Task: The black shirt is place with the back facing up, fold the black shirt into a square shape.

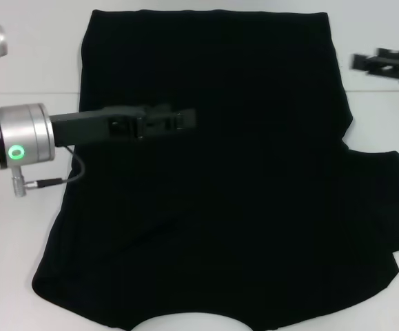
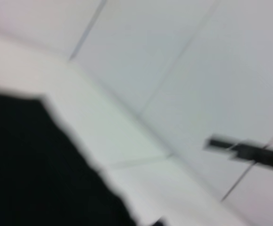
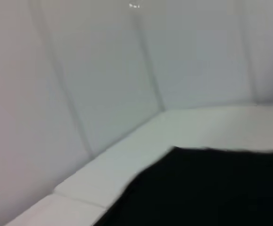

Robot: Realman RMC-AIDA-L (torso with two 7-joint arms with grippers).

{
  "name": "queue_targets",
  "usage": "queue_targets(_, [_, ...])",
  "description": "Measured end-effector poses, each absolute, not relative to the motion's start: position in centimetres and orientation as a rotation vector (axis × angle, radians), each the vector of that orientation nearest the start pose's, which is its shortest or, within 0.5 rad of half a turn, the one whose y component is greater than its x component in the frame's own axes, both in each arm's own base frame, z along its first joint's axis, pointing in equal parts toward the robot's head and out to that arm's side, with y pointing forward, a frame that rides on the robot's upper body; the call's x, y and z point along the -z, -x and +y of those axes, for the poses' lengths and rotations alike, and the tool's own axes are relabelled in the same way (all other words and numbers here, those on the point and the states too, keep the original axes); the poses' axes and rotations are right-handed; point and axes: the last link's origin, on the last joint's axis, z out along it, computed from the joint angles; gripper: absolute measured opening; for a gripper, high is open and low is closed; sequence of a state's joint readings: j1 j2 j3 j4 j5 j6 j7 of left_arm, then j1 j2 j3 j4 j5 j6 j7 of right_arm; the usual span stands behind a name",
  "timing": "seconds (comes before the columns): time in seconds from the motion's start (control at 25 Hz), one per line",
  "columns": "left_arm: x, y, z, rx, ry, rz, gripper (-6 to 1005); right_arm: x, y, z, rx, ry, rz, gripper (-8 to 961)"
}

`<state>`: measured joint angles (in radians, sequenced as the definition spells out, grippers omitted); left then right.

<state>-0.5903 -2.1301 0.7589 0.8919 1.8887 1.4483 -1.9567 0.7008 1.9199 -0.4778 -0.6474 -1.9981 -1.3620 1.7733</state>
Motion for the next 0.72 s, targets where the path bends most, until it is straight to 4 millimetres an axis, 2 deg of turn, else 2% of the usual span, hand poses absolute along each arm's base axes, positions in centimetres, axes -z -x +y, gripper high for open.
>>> queue_targets(0.08, [-1.7, 19.8, 36.9, 0.999, 2.551, -0.903, 711, -11.6, -26.2, 42.0, -0.761, 2.246, 1.101, 907])
queue_targets(0.2, [-0.2, 19.9, 36.1, 1.051, 2.587, -0.716, 770, -13.5, -27.6, 41.5, -0.692, 2.193, 1.303, 906])
queue_targets(0.4, [2.2, 19.8, 35.3, 1.011, 2.631, -0.503, 869, -15.3, -29.2, 39.7, -0.523, 2.121, 1.522, 906])
queue_targets(0.48, [2.9, 19.8, 35.0, 0.989, 2.648, -0.431, 908, -15.8, -30.2, 38.6, -0.415, 2.072, 1.642, 906])
queue_targets(0.72, [5.0, 20.5, 34.3, 0.854, 2.709, -0.255, 952, -15.8, -31.8, 36.8, -0.299, 2.007, 1.799, 897])
